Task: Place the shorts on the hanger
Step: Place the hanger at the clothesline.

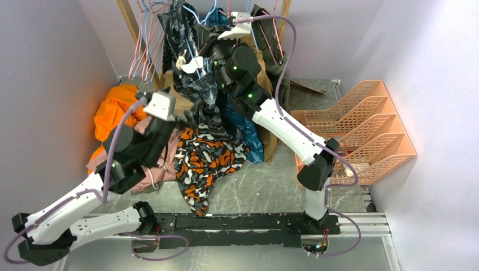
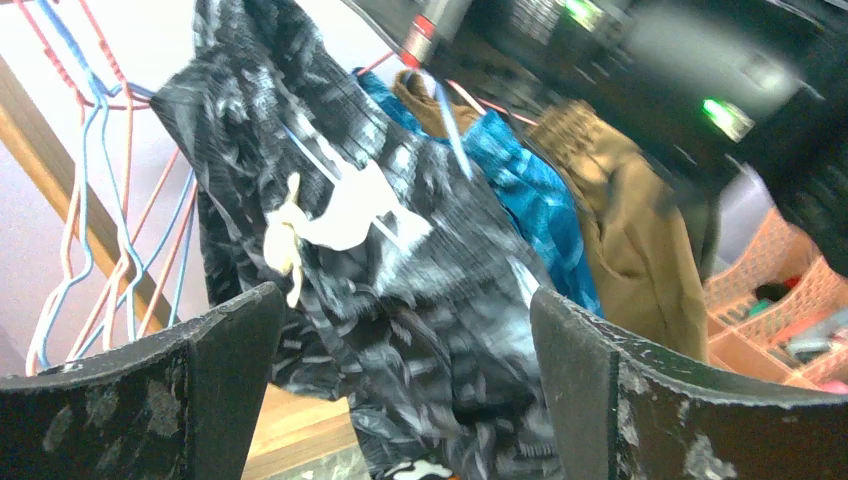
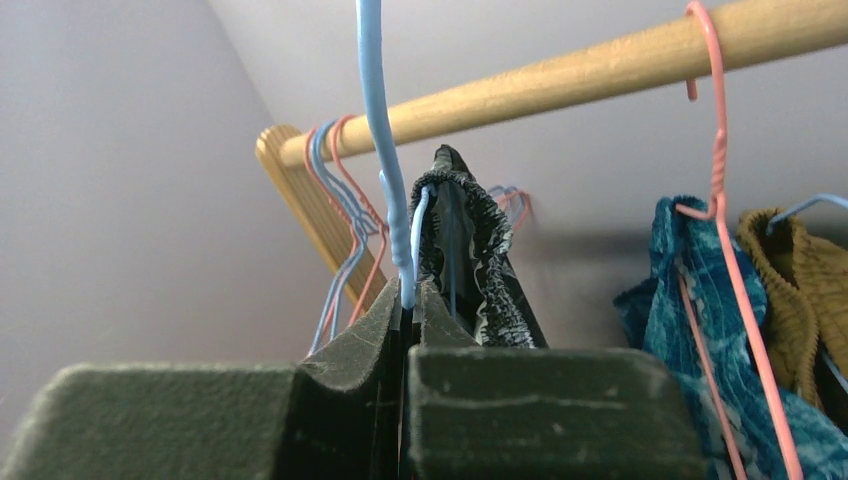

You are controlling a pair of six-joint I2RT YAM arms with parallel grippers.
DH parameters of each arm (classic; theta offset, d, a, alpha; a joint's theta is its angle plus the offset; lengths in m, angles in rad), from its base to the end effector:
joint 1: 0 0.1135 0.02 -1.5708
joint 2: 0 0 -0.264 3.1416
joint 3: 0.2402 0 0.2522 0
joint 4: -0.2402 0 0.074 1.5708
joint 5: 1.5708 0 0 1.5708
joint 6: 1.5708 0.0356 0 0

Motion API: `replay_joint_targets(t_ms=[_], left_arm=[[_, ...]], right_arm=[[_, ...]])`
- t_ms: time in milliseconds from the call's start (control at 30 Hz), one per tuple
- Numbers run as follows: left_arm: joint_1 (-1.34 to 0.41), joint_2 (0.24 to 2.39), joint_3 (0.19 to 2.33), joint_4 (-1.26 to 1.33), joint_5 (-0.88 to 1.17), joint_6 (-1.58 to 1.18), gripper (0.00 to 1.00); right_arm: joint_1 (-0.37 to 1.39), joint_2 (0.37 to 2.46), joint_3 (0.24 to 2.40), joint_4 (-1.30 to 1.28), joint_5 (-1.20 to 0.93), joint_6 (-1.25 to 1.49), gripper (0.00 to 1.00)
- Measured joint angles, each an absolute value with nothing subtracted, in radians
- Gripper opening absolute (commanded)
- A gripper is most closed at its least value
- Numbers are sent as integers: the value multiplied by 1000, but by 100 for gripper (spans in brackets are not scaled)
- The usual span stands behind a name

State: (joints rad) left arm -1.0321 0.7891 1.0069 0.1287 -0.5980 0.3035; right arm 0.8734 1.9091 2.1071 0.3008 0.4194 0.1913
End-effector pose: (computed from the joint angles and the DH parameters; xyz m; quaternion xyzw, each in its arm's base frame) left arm 0.0980 -0.1249 0.4475 0.1508 0.5805 -0.1205 0.7911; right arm 0.2870 0.3199 0.5205 0.0016 0.5306 0.3352 0.7785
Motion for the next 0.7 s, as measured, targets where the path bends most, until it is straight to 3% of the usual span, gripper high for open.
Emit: replay_joint_targets(t_ms=[267,500,700], left_arm=[[-657,945,1240,-56,-305,-24,95],[-589,1042,1400,-148,-138,-340,91],[-584,983,1248,-53,41,-491,91]], right_arm=[[883,1796,1909,263,440,171,0],[883,1685,1787,247,451,186,0],[883,1640,1787,203,469,263,0]])
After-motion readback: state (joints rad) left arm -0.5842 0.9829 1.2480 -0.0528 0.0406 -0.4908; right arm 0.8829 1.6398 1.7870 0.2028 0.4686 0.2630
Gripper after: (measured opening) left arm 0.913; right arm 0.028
